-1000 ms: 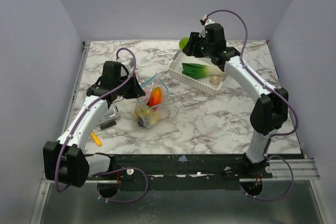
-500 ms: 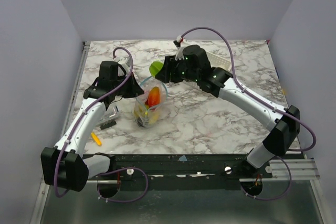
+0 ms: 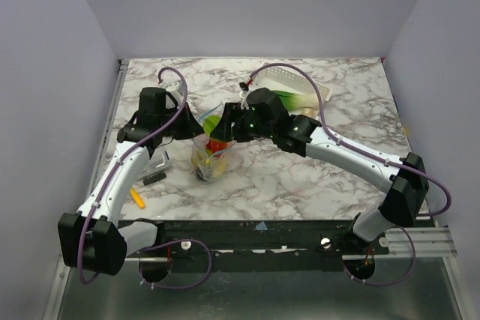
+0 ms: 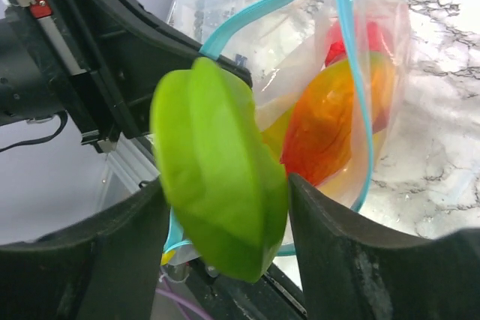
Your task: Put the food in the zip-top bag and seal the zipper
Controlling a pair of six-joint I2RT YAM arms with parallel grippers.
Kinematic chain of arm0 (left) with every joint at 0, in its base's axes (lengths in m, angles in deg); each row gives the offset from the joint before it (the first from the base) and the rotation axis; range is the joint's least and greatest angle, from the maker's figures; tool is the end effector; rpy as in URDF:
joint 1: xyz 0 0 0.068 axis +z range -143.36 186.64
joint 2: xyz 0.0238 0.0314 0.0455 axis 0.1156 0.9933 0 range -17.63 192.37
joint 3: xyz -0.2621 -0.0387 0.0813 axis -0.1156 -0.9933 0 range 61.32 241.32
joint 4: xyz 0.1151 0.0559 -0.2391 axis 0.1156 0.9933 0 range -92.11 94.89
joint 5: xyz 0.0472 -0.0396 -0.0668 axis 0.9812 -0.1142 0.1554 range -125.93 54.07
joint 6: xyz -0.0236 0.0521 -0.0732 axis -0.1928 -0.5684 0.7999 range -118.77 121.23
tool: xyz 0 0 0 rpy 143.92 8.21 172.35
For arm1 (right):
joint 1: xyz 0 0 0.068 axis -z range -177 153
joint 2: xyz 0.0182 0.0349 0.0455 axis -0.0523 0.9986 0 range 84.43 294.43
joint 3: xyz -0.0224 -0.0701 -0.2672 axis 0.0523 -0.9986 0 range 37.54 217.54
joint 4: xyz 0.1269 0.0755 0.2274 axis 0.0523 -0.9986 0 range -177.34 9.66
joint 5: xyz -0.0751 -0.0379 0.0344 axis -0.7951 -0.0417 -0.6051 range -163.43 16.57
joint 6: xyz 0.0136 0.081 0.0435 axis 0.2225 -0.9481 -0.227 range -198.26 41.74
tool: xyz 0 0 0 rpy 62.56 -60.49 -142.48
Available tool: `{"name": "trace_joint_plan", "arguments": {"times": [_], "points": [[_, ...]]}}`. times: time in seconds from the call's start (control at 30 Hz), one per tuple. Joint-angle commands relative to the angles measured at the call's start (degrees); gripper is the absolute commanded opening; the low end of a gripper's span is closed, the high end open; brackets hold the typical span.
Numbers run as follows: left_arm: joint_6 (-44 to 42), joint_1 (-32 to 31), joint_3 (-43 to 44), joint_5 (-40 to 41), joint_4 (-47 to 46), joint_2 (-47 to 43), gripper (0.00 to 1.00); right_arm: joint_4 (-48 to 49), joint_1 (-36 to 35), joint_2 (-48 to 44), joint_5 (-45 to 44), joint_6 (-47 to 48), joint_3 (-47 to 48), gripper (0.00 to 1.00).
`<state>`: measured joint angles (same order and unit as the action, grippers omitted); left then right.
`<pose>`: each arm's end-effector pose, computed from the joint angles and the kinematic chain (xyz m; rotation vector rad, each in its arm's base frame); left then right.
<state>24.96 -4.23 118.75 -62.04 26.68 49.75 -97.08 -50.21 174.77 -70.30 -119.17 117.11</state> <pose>0.2826 -0.0916 0.2830 -0.0031 2.2982 -0.8315 0.2499 0.3416 0.3204 -0.2754 2.2117 1.0314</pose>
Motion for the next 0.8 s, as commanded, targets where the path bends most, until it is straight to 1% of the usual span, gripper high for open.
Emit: {"name": "trace_joint_plan", "arguments": {"times": [0.0, 0.03, 0.13, 0.3, 0.37, 0.47, 0.53, 0.6, 0.7, 0.77], "points": [[0.5, 0.7, -0.9, -1.4, -1.5, -2.0, 0.00, 2.0, -0.5, -2.1, -2.7, -3.1, -1.5, 0.69], [0.4, 0.8, -1.0, -1.5, -1.6, -2.1, 0.00, 2.3, -0.6, -1.8, -2.1, -3.0, -1.5, 0.73], [0.5, 0.9, -1.1, -1.5, -1.7, -2.1, 0.00, 2.4, -0.7, -0.9, -0.7, -2.5, -0.7, 0.80], [0.5, 0.9, -1.2, -1.6, -1.8, -2.0, 0.00, 1.6, -0.7, -0.6, 0.1, -0.2, 1.3, 0.81], [0.4, 0.9, -1.3, -1.5, -1.7, -2.1, 0.00, -0.1, -0.7, -1.7, -2.6, 1.7, 2.3, 0.81], [0.4, 0.9, -1.4, -1.4, -1.8, -2.1, 0.00, -4.7, -0.5, -2.7, -10.5, 4.3, 4.6, 0.81], [0.4, 0.9, -1.3, -1.4, -1.9, -2.0, 0.00, -9.6, -0.1, -2.3, -16.0, 6.3, 7.0, 0.81], [0.4, 0.9, -1.4, -1.4, -1.9, -2.0, 0.00, -14.1, 0.4, -1.3, -20.0, 8.7, 9.2, 0.78], [0.4, 0.9, -1.3, -1.3, -1.9, -1.9, 0.00, -17.1, 1.4, 0.1, -23.7, 12.3, 10.6, 0.73], [0.3, 0.9, -1.2, -1.2, -1.9, -1.8, 0.00, -17.5, 1.8, 1.6, -22.7, 13.8, 11.6, 0.72]]}}
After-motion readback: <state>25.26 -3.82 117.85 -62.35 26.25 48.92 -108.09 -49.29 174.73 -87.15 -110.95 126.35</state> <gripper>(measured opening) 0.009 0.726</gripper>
